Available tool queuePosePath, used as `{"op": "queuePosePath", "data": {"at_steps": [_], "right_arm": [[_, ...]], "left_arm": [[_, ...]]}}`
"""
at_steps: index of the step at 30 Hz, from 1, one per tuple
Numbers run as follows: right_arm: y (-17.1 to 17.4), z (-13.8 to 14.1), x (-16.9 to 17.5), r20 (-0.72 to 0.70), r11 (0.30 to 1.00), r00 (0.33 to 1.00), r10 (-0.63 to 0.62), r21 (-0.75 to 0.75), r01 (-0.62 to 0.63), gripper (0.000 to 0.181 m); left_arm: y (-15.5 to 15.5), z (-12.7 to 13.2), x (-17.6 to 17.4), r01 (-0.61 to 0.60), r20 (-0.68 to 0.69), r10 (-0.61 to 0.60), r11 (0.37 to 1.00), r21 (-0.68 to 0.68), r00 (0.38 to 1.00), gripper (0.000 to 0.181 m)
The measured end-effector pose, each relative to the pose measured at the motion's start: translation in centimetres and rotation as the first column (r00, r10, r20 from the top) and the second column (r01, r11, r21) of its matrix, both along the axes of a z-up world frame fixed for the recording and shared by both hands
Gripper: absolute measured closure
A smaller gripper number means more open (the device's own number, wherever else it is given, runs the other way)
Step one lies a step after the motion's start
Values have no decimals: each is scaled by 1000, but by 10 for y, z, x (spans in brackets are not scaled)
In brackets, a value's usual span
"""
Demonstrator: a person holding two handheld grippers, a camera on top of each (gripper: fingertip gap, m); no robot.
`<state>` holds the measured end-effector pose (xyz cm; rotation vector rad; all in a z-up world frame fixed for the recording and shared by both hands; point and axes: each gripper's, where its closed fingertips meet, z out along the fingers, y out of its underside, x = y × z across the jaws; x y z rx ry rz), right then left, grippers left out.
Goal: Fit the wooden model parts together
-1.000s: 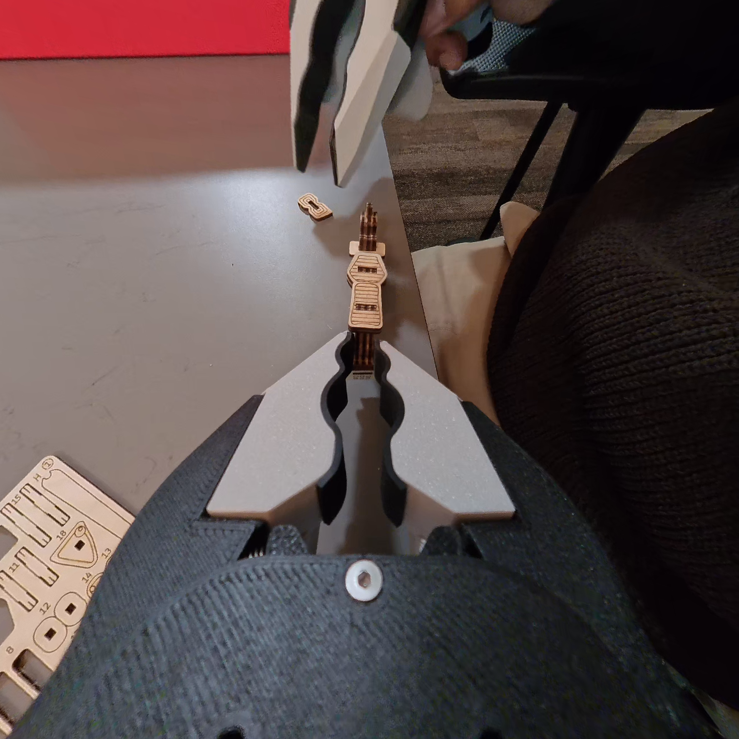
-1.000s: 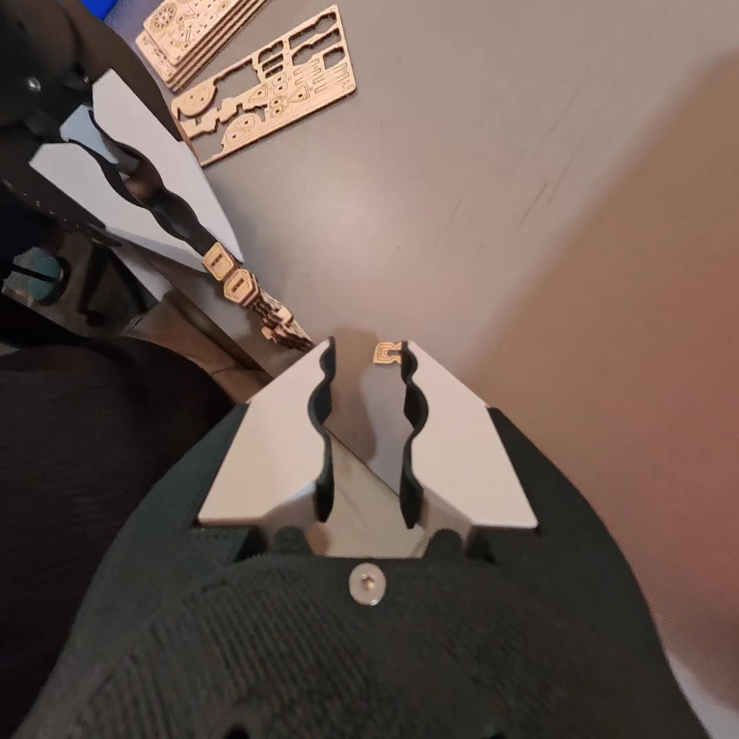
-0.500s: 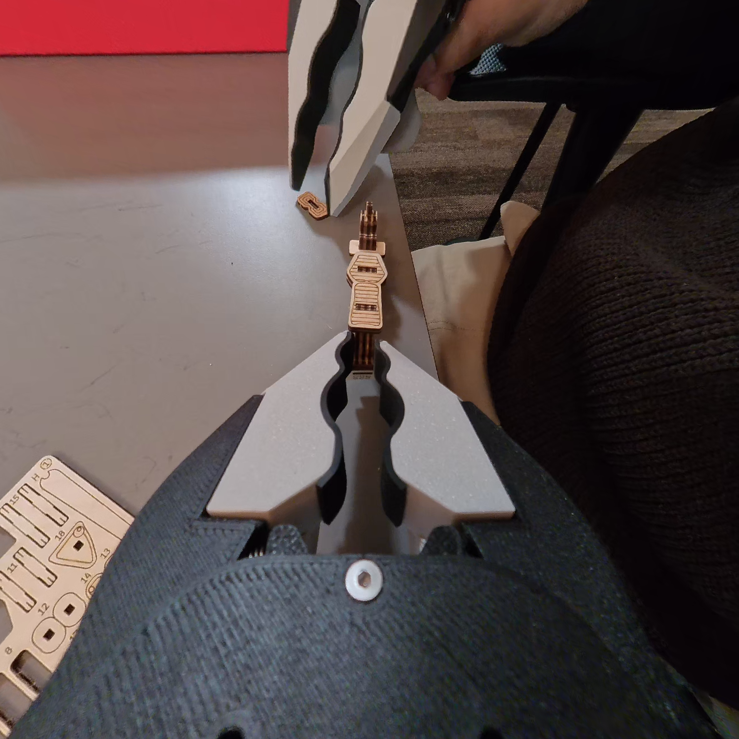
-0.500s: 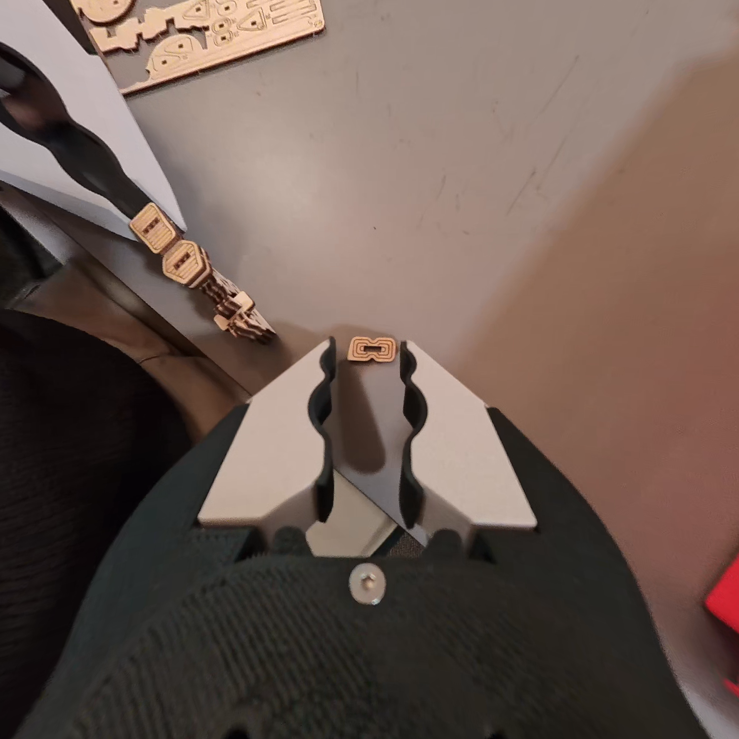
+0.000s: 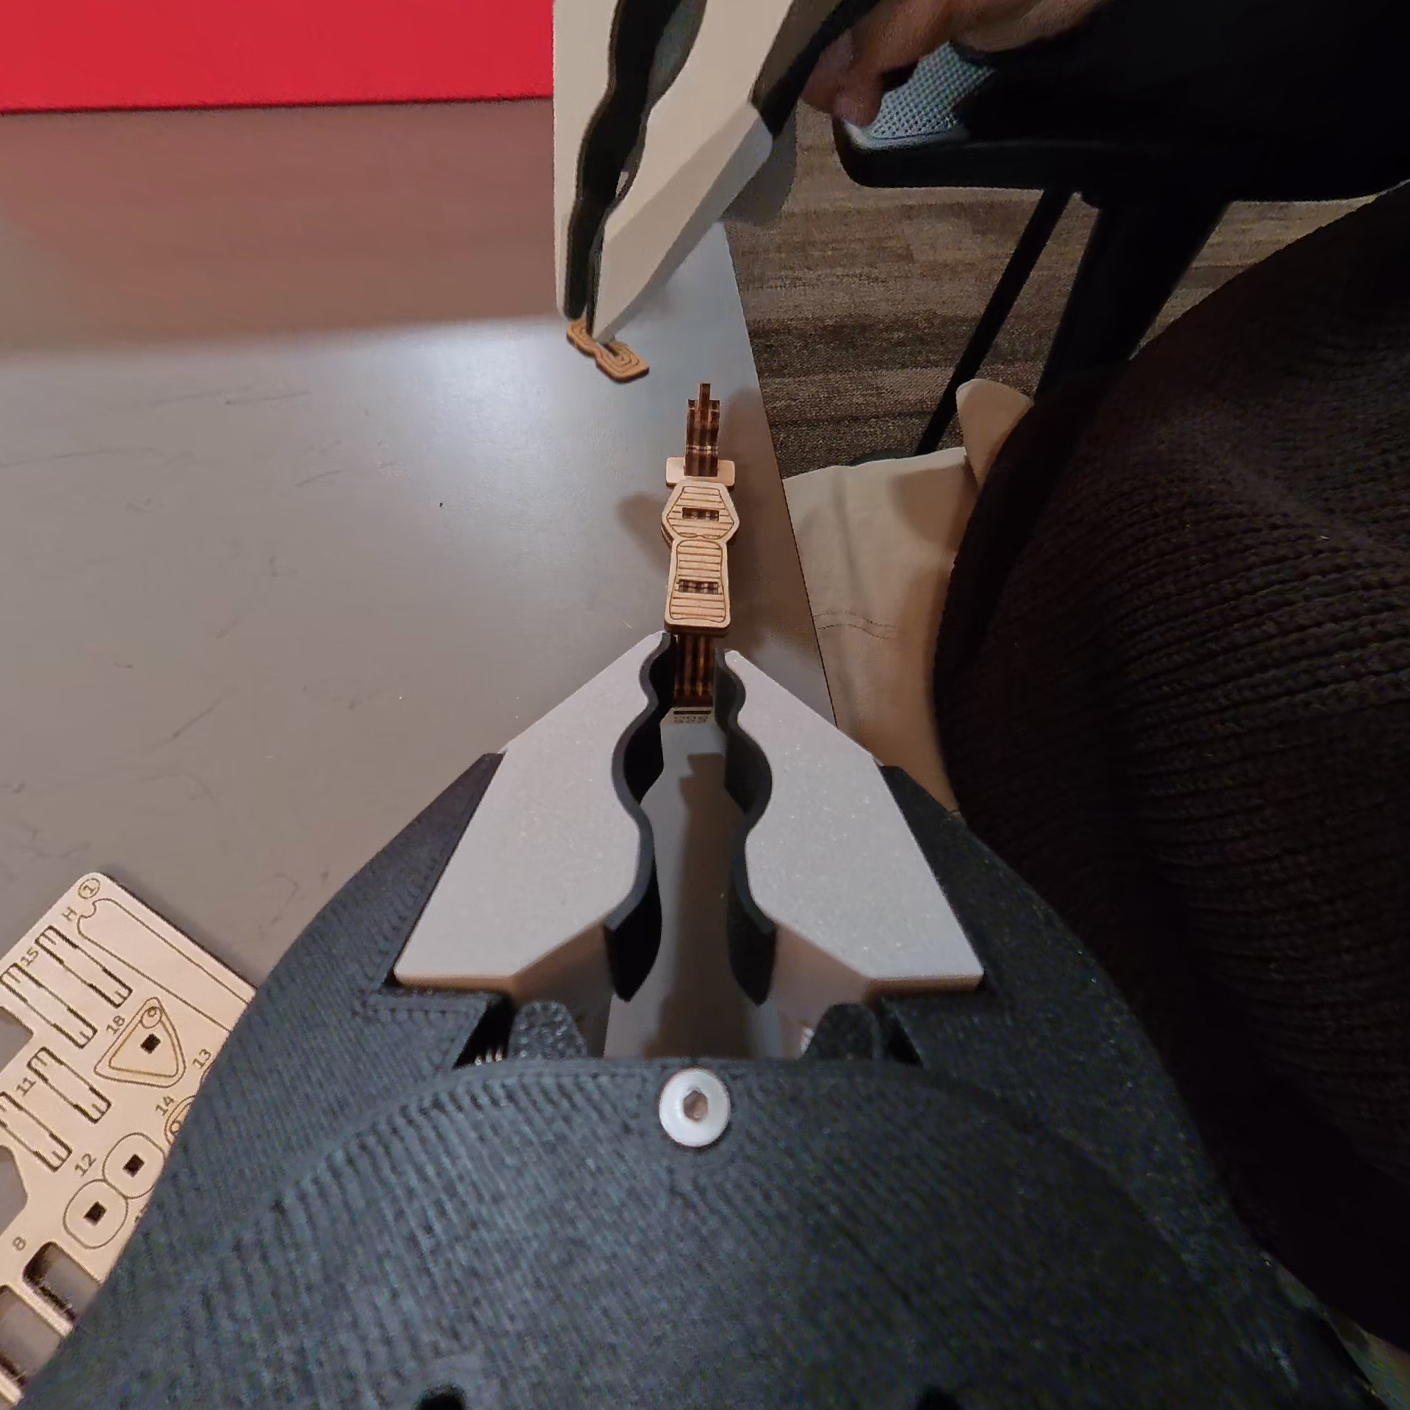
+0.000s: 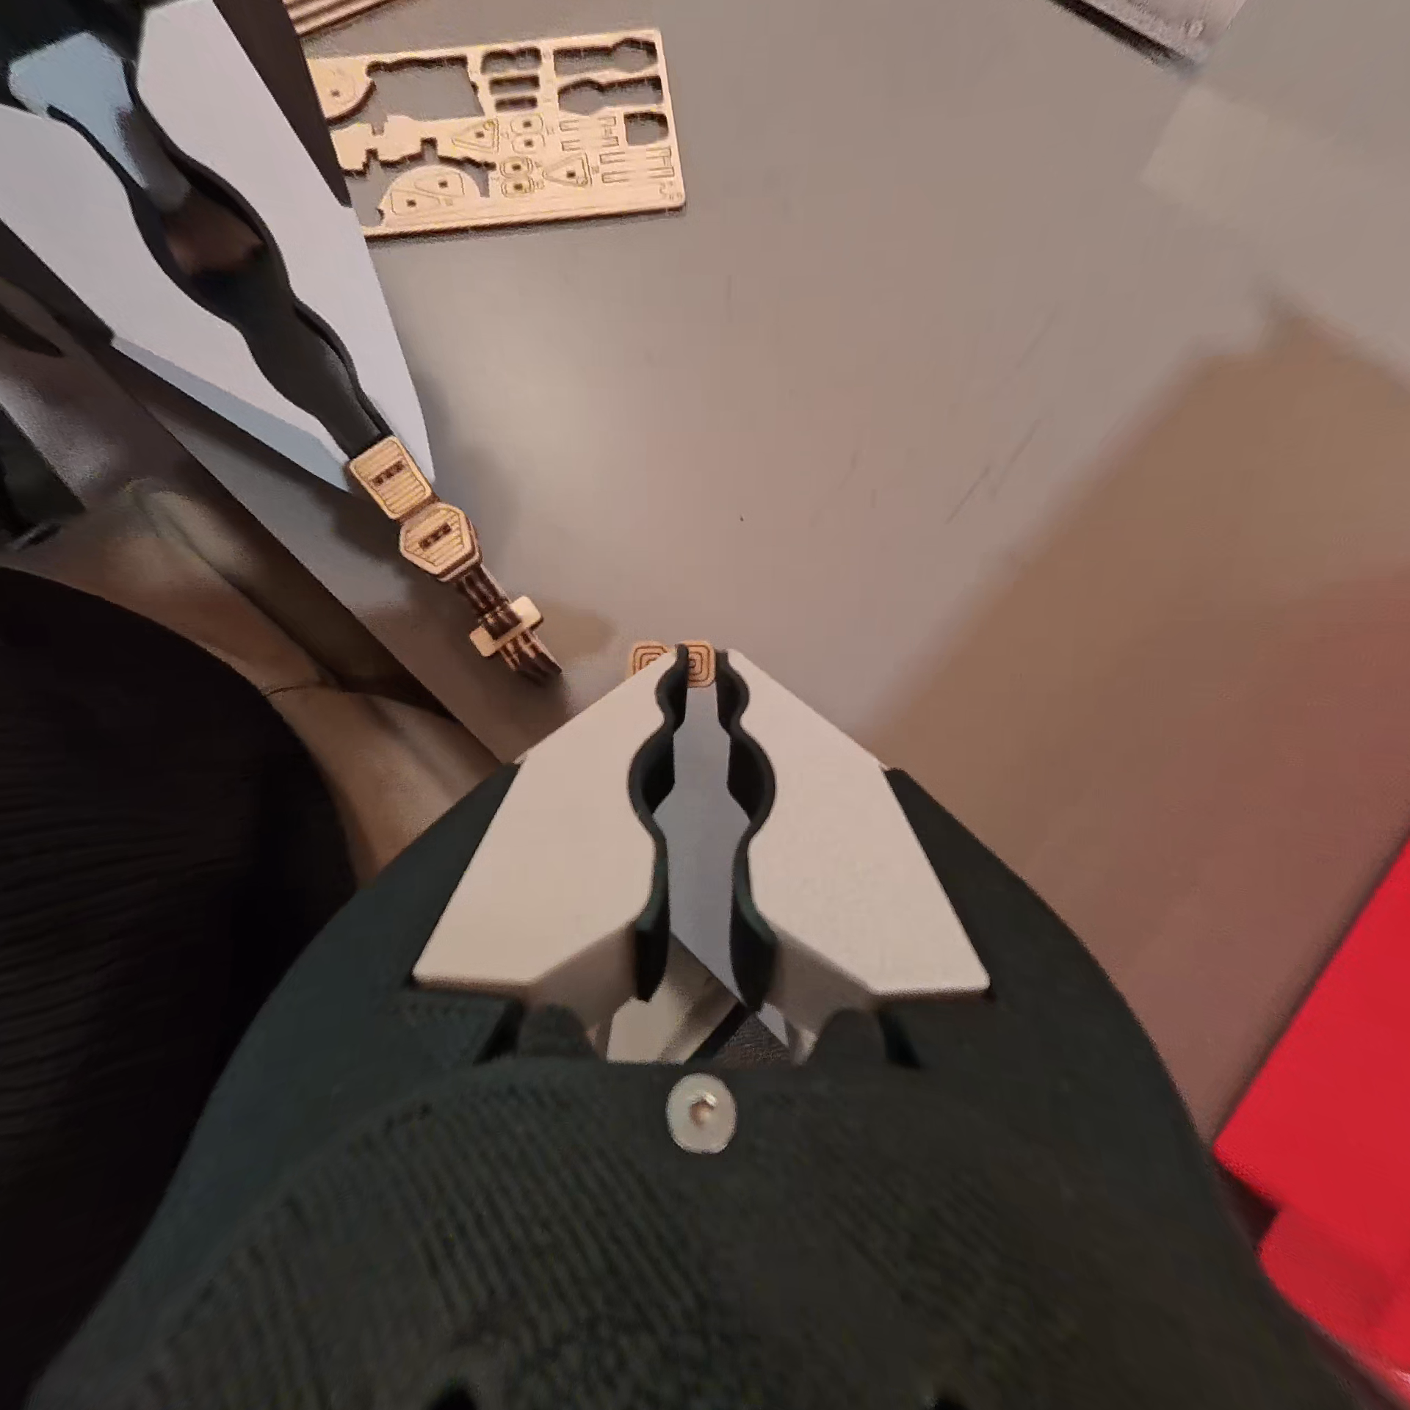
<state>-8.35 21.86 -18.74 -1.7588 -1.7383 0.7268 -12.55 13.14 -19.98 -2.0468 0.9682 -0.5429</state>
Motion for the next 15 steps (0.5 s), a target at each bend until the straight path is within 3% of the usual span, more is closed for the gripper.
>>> {"op": "queuePosePath", "data": {"at_steps": [7, 15], "right_arm": [[9, -21, 11, 99, 999, 995, -24, -29, 27, 159], [-4, -15, 14, 106, 987, 990, -96, -121, 109, 150]], "left_arm": [[0, 0, 0, 2, -1, -2, 1000, 0, 1000, 173], [0, 0, 0, 0, 0, 0, 1000, -1, 1000, 173]]}}
